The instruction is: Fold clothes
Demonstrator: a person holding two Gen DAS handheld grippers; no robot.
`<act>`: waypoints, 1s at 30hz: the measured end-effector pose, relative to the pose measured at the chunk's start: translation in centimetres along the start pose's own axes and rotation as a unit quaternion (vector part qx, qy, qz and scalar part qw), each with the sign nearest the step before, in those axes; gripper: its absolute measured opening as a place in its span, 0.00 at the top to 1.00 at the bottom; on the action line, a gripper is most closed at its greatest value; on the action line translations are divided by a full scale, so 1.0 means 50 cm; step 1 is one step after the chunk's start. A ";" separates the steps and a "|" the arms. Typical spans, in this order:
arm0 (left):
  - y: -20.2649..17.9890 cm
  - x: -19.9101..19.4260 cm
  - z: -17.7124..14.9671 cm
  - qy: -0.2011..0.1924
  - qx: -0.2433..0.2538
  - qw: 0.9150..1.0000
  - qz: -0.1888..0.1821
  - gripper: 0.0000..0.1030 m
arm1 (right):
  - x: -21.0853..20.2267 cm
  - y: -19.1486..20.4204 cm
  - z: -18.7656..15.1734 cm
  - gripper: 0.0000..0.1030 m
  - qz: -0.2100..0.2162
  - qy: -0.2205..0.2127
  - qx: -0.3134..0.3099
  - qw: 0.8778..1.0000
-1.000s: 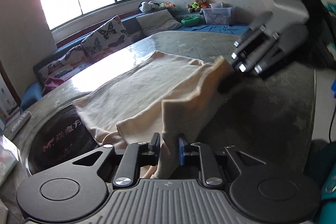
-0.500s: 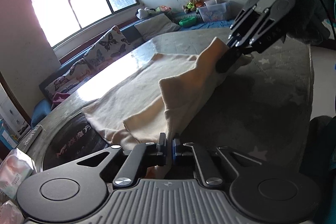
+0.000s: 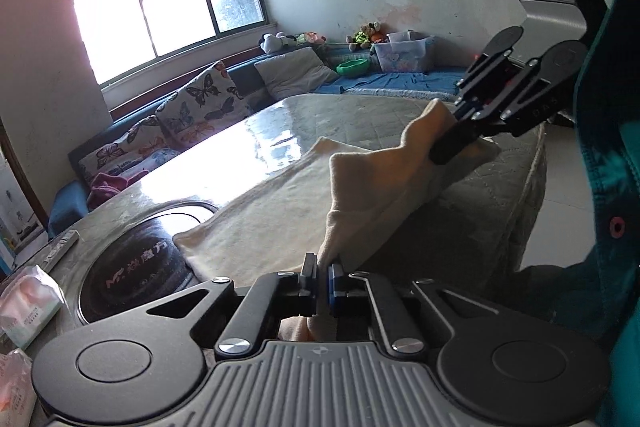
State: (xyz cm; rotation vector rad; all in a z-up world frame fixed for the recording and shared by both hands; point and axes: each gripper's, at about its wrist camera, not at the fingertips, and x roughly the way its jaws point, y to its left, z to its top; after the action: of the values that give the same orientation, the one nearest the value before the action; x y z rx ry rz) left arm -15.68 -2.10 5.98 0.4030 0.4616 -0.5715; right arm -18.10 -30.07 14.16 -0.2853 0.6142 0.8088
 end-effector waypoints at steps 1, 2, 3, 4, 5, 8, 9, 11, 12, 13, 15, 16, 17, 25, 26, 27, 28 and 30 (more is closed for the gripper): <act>0.007 0.005 0.006 -0.001 -0.004 1.000 0.002 0.94 | 0.000 -0.003 0.006 0.91 -0.001 0.000 0.001 1.000; 0.015 0.012 0.013 -0.003 -0.008 1.000 0.004 0.94 | 0.003 -0.011 0.015 0.91 -0.004 -0.003 0.002 1.000; 0.026 0.020 0.021 -0.006 -0.011 1.000 0.006 0.94 | 0.005 -0.019 0.025 0.91 -0.006 -0.005 0.004 1.000; 0.038 0.028 0.030 -0.009 -0.013 1.000 0.008 0.94 | 0.007 -0.027 0.034 0.91 -0.008 -0.007 0.005 1.000; 0.053 0.036 0.040 -0.012 -0.015 1.000 0.010 0.94 | 0.010 -0.035 0.044 0.91 -0.010 -0.009 0.006 1.000; 0.096 0.072 0.069 -0.016 -0.022 1.000 0.015 0.94 | 0.030 -0.068 0.077 0.91 -0.016 -0.011 0.006 1.000; 0.113 0.088 0.079 -0.015 -0.025 0.999 0.016 0.94 | 0.042 -0.083 0.090 0.91 -0.018 -0.009 0.007 1.000; 0.142 0.128 0.095 -0.006 -0.031 0.999 0.017 0.94 | 0.067 -0.115 0.116 0.91 -0.022 -0.006 0.010 1.000; 0.155 0.152 0.101 0.000 -0.031 0.999 0.018 0.94 | 0.080 -0.131 0.128 0.91 -0.024 -0.004 0.011 1.000; 0.167 0.177 0.107 0.005 -0.029 0.999 0.018 0.94 | 0.098 -0.149 0.140 0.91 -0.027 0.000 0.011 1.000; 0.192 0.231 0.111 0.021 -0.035 0.999 0.020 0.94 | 0.136 -0.184 0.162 0.91 -0.035 0.009 0.012 0.999; 0.205 0.259 0.112 0.029 -0.038 0.999 0.021 0.94 | 0.161 -0.202 0.170 0.91 -0.038 0.015 0.013 0.999; 0.216 0.286 0.110 0.038 -0.042 0.998 0.023 0.94 | 0.185 -0.217 0.176 0.91 -0.044 0.022 0.014 0.999; 0.270 0.407 0.063 0.091 -0.108 0.989 0.052 0.87 | 0.354 -0.304 0.147 0.84 -0.088 0.047 0.097 0.990; 0.272 0.406 0.061 0.091 -0.110 0.988 0.058 0.84 | 0.362 -0.311 0.139 0.83 -0.095 0.045 0.108 0.989; 0.273 0.404 0.059 0.090 -0.111 0.988 0.065 0.80 | 0.362 -0.318 0.131 0.83 -0.100 0.041 0.121 0.987; 0.274 0.400 0.059 0.089 -0.109 0.987 0.076 0.79 | 0.361 -0.325 0.125 0.83 -0.105 0.038 0.132 0.985; 0.278 0.393 0.066 0.091 -0.113 0.985 0.097 0.80 | 0.351 -0.335 0.116 0.83 -0.122 0.034 0.139 0.982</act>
State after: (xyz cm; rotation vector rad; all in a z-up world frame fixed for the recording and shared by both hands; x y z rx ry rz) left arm 8.25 -1.23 1.75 0.2798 0.6484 -0.2906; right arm 6.04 -28.25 8.19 -0.1286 0.7311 0.4717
